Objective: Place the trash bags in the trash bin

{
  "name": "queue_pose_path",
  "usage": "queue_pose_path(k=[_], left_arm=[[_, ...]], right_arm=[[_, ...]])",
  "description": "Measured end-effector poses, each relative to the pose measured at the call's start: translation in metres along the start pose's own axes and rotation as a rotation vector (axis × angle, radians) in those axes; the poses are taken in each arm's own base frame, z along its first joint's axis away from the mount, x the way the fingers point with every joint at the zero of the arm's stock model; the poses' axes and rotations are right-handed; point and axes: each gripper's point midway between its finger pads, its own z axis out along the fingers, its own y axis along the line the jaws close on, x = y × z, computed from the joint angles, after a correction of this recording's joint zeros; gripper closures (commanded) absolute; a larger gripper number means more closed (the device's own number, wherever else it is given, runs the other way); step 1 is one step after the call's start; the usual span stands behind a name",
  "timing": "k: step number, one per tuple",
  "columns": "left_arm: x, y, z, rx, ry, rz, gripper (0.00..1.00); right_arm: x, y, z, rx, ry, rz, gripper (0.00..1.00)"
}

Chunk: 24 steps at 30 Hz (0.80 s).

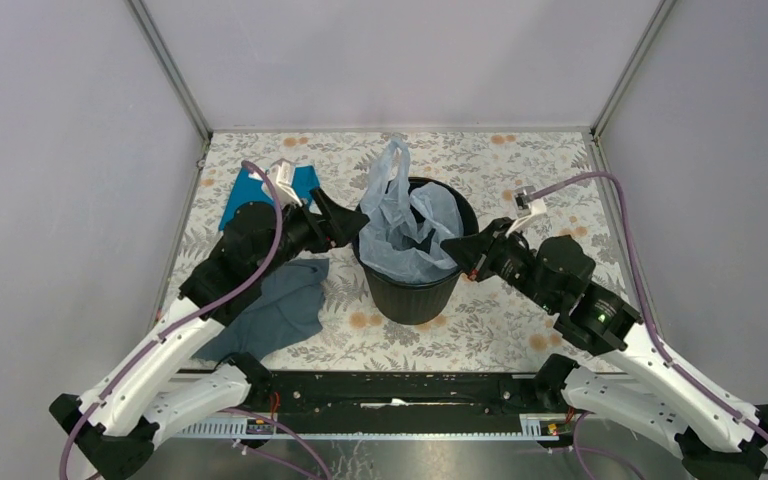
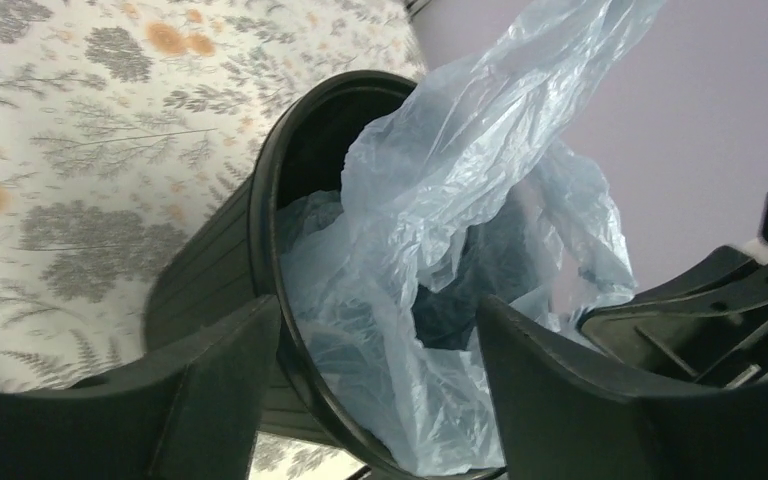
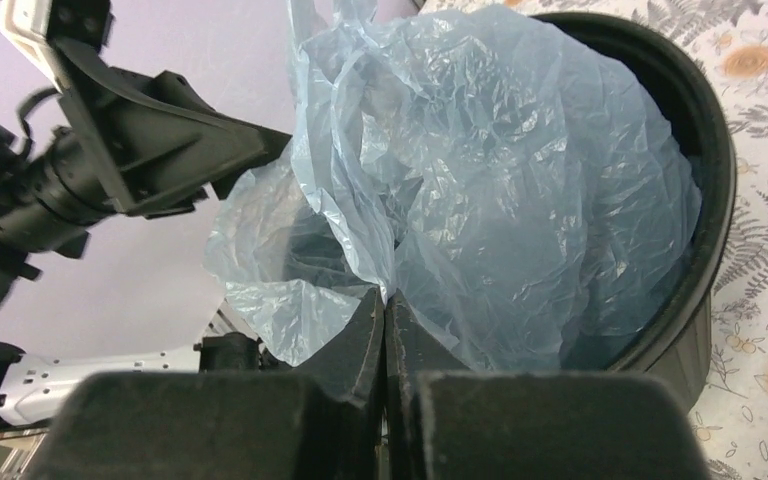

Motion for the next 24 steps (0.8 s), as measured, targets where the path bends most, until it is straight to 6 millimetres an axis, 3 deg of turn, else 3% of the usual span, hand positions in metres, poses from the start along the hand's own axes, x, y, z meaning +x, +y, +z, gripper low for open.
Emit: queue_pose_path(k=[4, 10, 17, 19, 21, 24], left_arm=[[-0.003, -0.002, 0.0, -0.062, 0.069, 0.044, 0.01], [-0.028, -0.02, 0.019, -0.079, 0.114, 0.211, 0.01], [-0.022, -0.012, 0.063, -0.121, 0.231, 0.338, 0.05], [-0.017, -0.004, 0.074, -0.142, 0.256, 0.354, 0.17], [-0.014, 0.0, 0.079, -0.151, 0.27, 0.365, 0.34], [-0.019, -0.002, 0.081, -0.15, 0.256, 0.377, 0.55]], right_arm=[[0.011, 0.001, 0.006, -0.01, 0.048, -0.002, 1.0], [0.014, 0.0, 0.004, -0.003, 0.071, -0.006, 1.0], [0.008, 0.003, -0.001, -0.009, 0.063, -0.012, 1.0], [0.006, 0.004, -0.003, -0.011, 0.058, -0.015, 1.0], [0.005, 0.005, -0.006, -0.011, 0.056, -0.019, 1.0], [0.005, 0.004, -0.008, -0.007, 0.06, -0.025, 1.0]])
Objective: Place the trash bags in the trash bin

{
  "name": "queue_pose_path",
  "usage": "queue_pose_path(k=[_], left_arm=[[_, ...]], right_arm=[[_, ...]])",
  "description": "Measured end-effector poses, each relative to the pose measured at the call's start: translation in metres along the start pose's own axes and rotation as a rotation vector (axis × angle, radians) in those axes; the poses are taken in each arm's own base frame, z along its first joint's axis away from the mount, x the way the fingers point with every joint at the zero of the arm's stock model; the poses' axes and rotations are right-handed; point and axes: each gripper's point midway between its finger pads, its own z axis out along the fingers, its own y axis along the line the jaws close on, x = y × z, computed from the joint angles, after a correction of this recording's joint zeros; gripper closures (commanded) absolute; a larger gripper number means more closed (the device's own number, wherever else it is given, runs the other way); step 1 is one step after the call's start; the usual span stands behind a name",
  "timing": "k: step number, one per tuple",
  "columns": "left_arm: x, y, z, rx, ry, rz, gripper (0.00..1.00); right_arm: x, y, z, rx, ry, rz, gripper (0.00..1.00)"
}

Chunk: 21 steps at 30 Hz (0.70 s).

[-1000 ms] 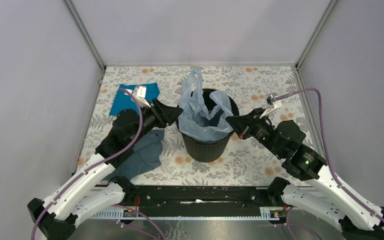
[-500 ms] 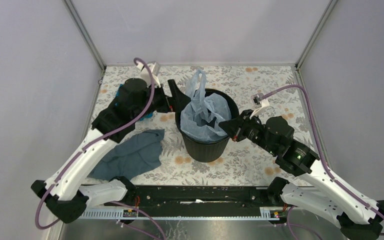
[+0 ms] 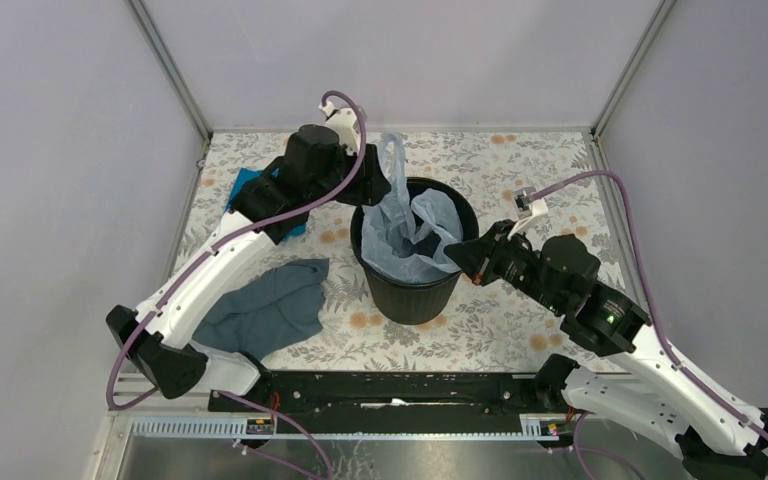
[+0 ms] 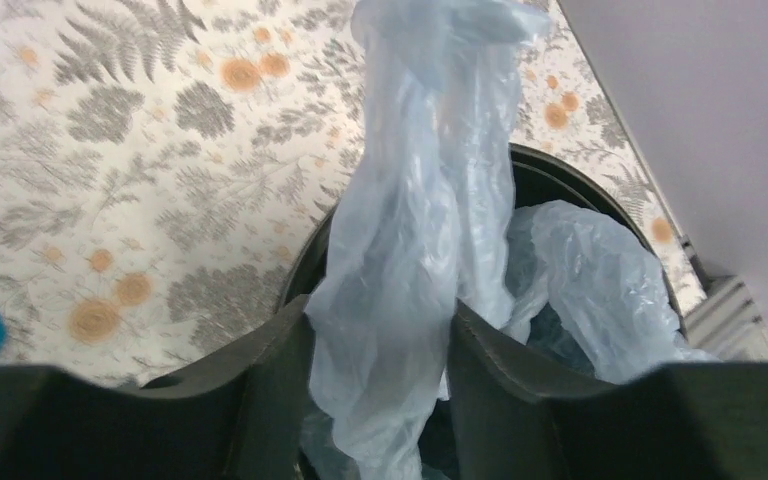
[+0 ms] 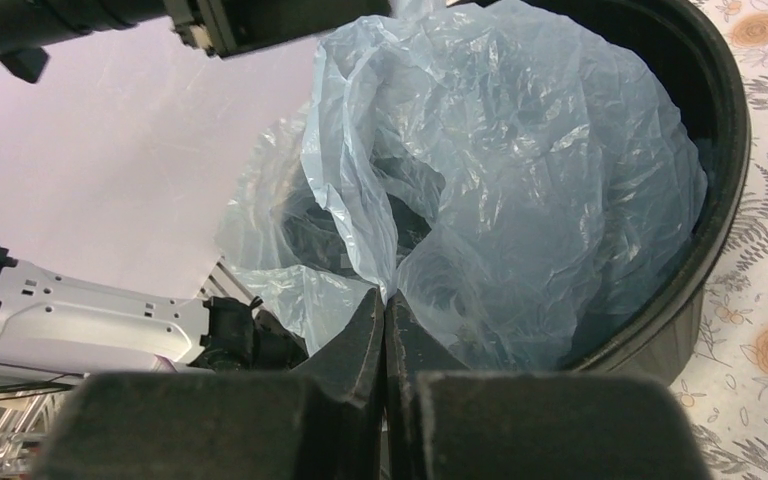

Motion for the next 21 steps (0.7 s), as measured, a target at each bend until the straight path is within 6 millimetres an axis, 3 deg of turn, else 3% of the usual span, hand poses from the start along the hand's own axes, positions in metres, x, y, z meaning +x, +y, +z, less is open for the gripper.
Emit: queue_pose_path(k=[3, 5, 8, 11, 14, 17, 21], left_arm=[[-0.011, 0.001, -0.007, -0.015, -0.049, -0.007, 0.68], [-0.014, 0.002, -0.018, -0.013, -0.104, -0.023, 0.72], [-0.004, 0.005, -0.054, 0.018, -0.192, -0.071, 0.84], [0.004, 0.005, -0.092, 0.065, -0.284, -0.129, 0.86], [0.006, 0.005, -0.113, 0.104, -0.357, -0.187, 0.87], [0.02, 0.009, -0.114, 0.13, -0.384, -0.253, 0.88], [0.07, 0.026, -0.087, 0.098, -0.287, -0.338, 0.89]], right_arm=[[0.002, -0.004, -0.002, 0.018, 0.008, -0.003, 1.0], [0.002, -0.007, -0.003, 0.034, 0.005, -0.003, 1.0], [0.004, -0.009, -0.007, 0.043, 0.01, -0.006, 1.0], [0.006, -0.01, -0.011, 0.042, 0.019, -0.005, 1.0], [0.008, -0.011, -0.017, 0.046, 0.025, -0.006, 1.0], [0.013, -0.017, -0.023, 0.054, 0.029, -0.008, 1.0], [0.026, -0.029, -0.033, 0.076, 0.044, -0.012, 1.0]])
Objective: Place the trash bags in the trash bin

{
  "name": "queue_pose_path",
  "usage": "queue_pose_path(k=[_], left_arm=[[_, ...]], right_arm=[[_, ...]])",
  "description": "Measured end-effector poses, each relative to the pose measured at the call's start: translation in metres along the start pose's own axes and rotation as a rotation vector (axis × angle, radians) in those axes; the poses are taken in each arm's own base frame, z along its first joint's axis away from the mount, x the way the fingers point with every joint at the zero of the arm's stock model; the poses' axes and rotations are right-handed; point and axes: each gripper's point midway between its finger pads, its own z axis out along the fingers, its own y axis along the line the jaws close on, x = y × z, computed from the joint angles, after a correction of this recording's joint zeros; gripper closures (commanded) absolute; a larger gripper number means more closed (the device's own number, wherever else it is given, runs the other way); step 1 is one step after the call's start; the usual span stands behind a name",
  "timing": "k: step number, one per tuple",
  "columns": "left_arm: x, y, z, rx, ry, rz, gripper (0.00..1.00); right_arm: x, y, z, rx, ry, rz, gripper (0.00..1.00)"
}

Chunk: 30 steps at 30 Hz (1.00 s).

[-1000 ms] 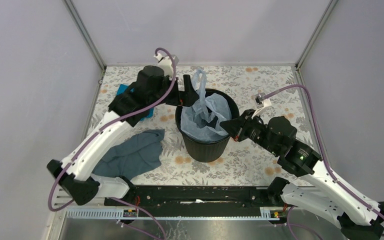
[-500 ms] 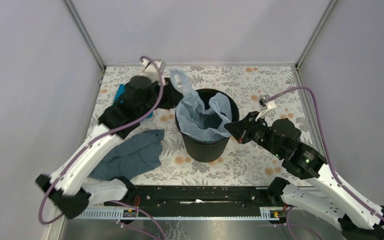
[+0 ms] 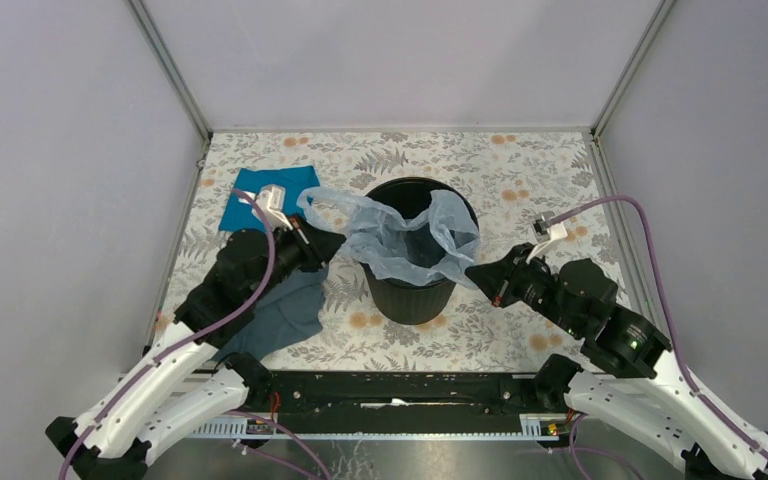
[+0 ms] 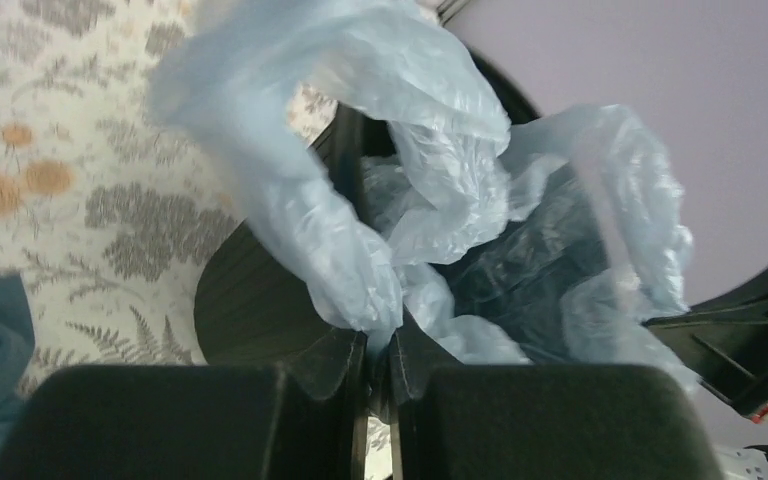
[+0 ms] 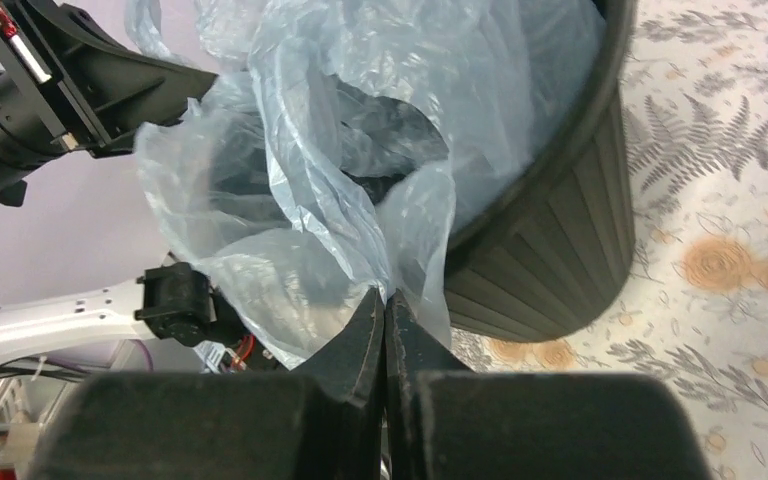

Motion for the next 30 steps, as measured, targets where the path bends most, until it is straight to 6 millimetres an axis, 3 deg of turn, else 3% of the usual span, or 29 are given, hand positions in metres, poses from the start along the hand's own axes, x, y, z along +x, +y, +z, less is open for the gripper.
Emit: queue_pose_path(k=[6, 16, 18, 22, 25, 30], left_arm=[[0.023, 0.02, 0.001, -0.052, 0.042, -0.047, 0.89], [0.012, 0.022, -0.02, -0.044, -0.03, -0.067, 0.94], [0.013, 0.02, -0.023, -0.032, -0.025, -0.064, 0.94], [0.014, 0.01, -0.032, 0.027, -0.013, -0.045, 0.86], [0.015, 0.0, -0.04, 0.079, -0.005, -0.04, 0.83], [0.023, -0.003, -0.041, 0.11, 0.031, -0.047, 0.82]], right_arm=[[0.012, -0.027, -0.015, 0.086, -0.016, -0.002, 1.0], [0.022, -0.06, -0.018, 0.221, -0.033, 0.002, 1.0], [0.023, -0.061, -0.018, 0.224, -0.029, 0.006, 0.96], [0.025, -0.053, -0.021, 0.183, -0.02, 0.013, 0.77], [0.029, -0.045, -0.02, 0.137, 0.008, 0.025, 0.44], [0.035, -0.037, -0.019, 0.111, 0.036, 0.098, 0.26]])
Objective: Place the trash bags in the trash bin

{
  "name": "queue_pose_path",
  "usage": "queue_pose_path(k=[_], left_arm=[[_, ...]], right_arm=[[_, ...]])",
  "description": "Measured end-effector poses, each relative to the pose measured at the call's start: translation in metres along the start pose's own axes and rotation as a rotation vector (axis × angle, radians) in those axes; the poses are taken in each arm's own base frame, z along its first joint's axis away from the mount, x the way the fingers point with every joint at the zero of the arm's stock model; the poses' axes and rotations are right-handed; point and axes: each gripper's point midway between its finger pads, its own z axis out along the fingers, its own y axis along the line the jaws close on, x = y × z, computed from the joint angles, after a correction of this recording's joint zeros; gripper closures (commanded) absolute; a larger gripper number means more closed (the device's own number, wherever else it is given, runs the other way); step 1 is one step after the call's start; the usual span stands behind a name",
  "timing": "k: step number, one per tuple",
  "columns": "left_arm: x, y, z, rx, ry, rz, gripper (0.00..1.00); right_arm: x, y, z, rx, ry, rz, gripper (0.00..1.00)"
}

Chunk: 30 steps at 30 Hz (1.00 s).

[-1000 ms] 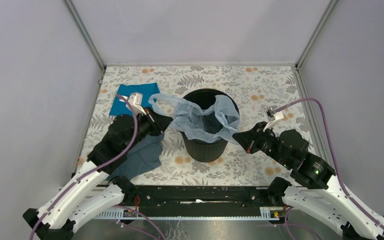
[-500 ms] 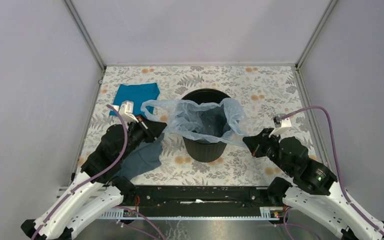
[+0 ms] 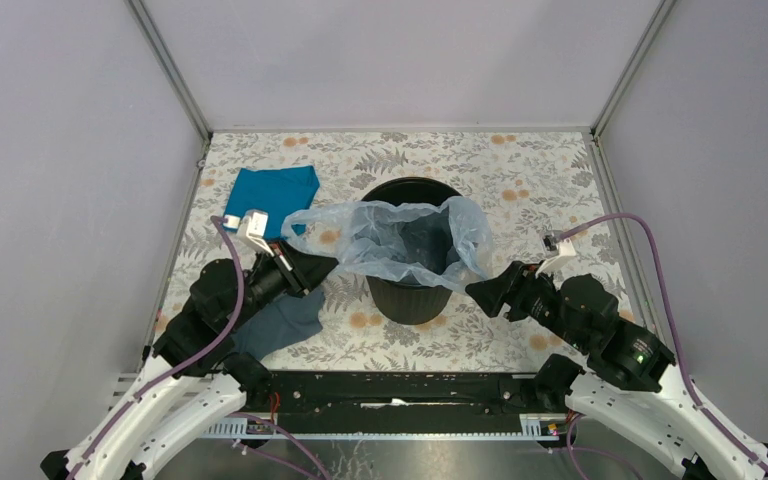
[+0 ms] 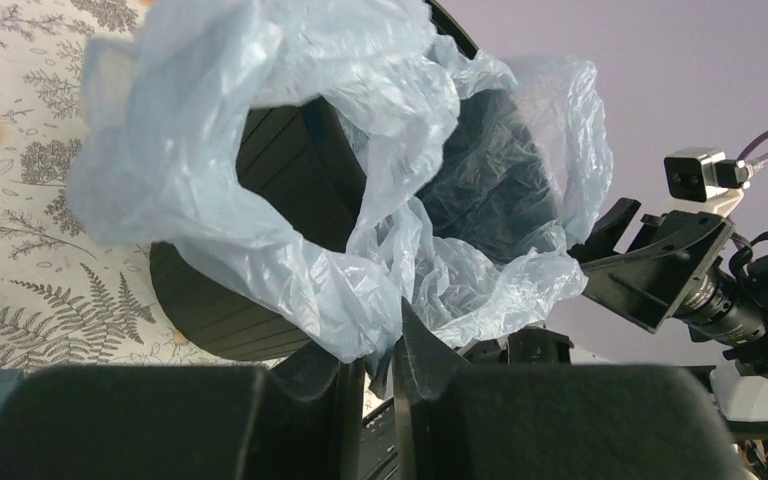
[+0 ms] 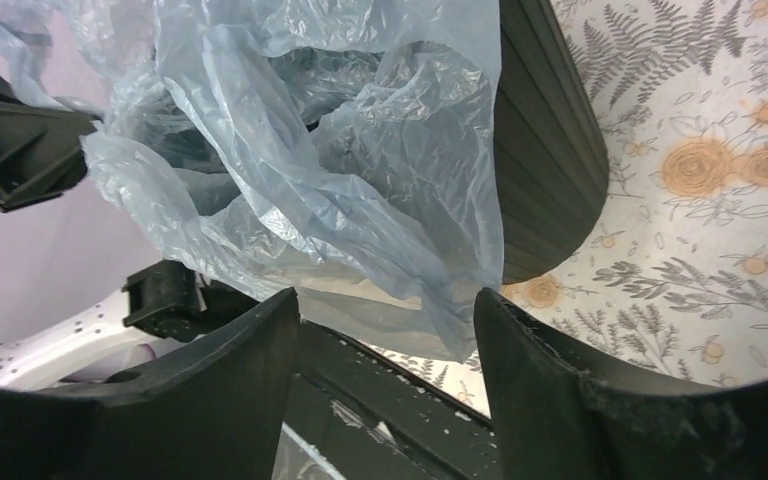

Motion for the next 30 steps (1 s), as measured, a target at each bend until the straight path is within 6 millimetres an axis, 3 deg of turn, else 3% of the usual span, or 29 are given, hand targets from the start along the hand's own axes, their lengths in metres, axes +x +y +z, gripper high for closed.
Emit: queue_pose_path(k=[5, 9, 12, 14, 16, 19, 23, 26, 27, 30], left_arm=[[0.007, 0.003, 0.003, -0.007, 0.03, -0.004, 0.88], [0.016, 0.008, 0.005, -0.024, 0.072, -0.003, 0.95], [0.022, 0.013, 0.003, -0.039, 0.1, 0.002, 1.0], [0.025, 0.015, 0.003, -0.047, 0.111, 0.011, 1.0], [0.029, 0.02, 0.001, -0.064, 0.131, 0.019, 1.0], [0.034, 0.025, -0.001, -0.082, 0.152, 0.029, 1.0], [0.039, 0.031, -0.002, -0.103, 0.177, 0.044, 1.0], [0.046, 0.039, 0.001, -0.134, 0.21, 0.058, 1.0], [0.048, 0.042, 0.002, -0.145, 0.219, 0.063, 1.0], [0.05, 0.046, 0.004, -0.161, 0.233, 0.072, 1.0]], right_arm=[[0.002, 0.009, 0.001, -0.029, 0.008, 0.098, 0.27], [0.006, 0.005, 0.003, -0.014, 0.001, 0.193, 0.25], [0.014, -0.008, 0.007, 0.016, -0.017, 0.269, 0.09], [0.022, -0.018, 0.011, 0.038, -0.031, 0.311, 0.08], [0.029, -0.026, 0.015, 0.052, -0.037, 0.336, 0.15], [0.035, -0.029, 0.021, 0.039, -0.043, 0.365, 0.42], [0.032, -0.02, 0.025, -0.025, -0.061, 0.397, 0.71], [0.025, -0.012, 0.024, -0.064, -0.081, 0.401, 0.86], [0.023, -0.01, 0.024, -0.073, -0.088, 0.398, 0.85], [0.019, -0.006, 0.022, -0.101, -0.104, 0.376, 0.56]])
